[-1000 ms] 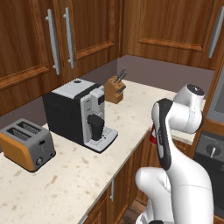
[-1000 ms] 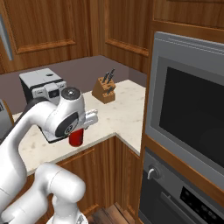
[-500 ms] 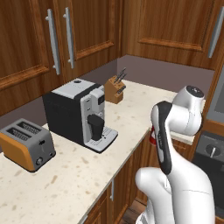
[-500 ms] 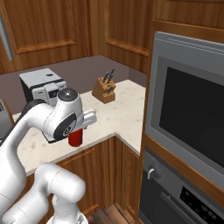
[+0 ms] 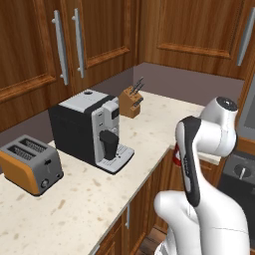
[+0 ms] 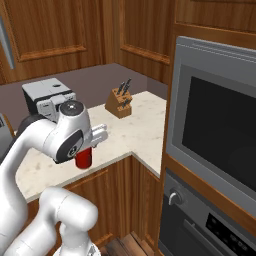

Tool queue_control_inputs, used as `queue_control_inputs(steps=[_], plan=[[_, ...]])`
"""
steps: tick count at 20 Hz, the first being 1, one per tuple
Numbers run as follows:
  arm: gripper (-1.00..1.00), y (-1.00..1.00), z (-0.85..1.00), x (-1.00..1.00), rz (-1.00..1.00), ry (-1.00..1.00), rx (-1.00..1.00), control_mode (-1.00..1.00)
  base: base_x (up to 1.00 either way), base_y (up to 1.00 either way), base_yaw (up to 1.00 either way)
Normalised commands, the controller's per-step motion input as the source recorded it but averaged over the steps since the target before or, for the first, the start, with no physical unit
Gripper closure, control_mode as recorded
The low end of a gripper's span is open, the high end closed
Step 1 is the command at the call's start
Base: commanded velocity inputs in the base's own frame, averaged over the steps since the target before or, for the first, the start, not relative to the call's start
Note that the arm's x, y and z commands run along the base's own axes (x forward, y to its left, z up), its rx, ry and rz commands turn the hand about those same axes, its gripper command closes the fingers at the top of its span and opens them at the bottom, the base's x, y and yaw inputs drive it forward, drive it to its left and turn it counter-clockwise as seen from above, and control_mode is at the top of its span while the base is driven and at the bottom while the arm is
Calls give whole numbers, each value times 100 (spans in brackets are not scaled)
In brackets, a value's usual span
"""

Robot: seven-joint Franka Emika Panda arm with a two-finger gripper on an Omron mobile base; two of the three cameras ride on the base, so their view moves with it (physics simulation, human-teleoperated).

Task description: Four empty soda cans are scattered around the kitchen. Gather all the cans and cluster them next to the stove for recycling.

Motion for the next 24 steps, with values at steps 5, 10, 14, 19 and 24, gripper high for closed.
queue_control_inputs(steps=[5, 10, 14, 19, 24], plan=[[100, 3, 13, -23, -4, -4, 0, -100, 0, 0, 0], [100, 1, 13, -25, -4, -4, 0, -100, 0, 0, 0], [100, 4, 12, -23, -4, -4, 0, -100, 0, 0, 0], [100, 5, 13, -17, -5, -3, 0, -100, 0, 0, 0], [100, 4, 11, -14, -5, -1, 0, -100, 0, 0, 0]])
